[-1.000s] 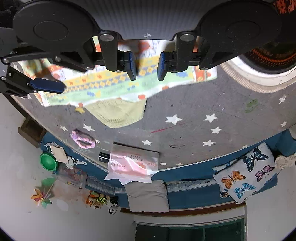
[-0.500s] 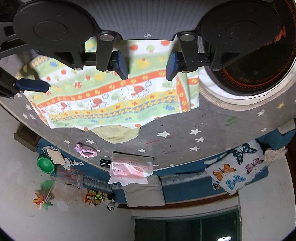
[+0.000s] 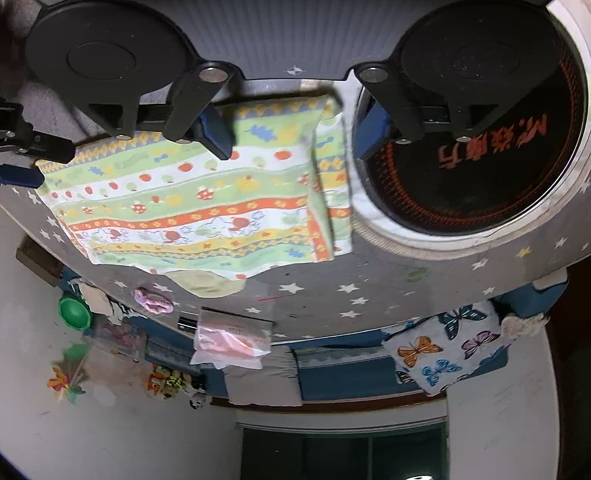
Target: Fold clothes
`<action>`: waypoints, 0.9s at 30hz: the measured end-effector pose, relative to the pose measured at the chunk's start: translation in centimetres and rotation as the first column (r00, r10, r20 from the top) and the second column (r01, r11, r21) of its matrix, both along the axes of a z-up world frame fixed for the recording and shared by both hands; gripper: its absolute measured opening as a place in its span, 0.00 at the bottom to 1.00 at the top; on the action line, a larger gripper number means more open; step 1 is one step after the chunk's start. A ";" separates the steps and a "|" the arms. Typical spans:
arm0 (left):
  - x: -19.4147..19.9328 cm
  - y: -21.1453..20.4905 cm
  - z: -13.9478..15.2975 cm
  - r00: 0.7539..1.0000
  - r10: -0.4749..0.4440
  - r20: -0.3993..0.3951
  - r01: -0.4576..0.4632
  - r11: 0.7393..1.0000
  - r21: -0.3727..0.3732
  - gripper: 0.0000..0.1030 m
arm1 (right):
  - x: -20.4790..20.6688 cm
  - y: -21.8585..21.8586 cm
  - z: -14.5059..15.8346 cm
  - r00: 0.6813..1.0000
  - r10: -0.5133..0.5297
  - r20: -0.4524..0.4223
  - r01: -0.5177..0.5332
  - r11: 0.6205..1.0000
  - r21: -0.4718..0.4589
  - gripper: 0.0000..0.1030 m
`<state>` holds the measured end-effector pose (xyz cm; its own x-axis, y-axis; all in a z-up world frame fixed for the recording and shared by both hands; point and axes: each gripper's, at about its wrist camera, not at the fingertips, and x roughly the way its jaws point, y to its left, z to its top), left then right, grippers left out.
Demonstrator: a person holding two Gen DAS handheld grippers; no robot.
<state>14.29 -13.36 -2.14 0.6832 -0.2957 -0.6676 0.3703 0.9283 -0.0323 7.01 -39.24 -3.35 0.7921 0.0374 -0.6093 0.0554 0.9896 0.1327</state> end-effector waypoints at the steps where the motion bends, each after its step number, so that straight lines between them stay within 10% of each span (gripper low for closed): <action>1: -0.2 0.3 0.0 1.000 0.008 0.002 -0.008 1.000 0.000 0.78 | -0.2 0.1 0.1 1.000 -0.004 0.003 0.004 1.000 -0.002 0.87; 9: -1.9 2.0 0.1 0.999 0.042 0.016 -0.042 0.999 0.006 0.99 | -1.9 1.9 0.5 0.999 -0.029 0.027 0.030 0.999 -0.035 1.00; 27: -5.6 4.2 0.2 0.997 0.072 0.029 -0.072 0.997 -0.001 1.00 | -5.3 4.6 -0.7 0.994 -0.106 0.025 0.107 0.994 -0.031 1.00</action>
<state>8.70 -9.15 -1.97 0.7216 -0.2451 -0.6475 0.3036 0.9525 -0.0222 1.73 -34.66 -4.03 0.8047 -0.0668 -0.5899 0.1576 0.9820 0.1037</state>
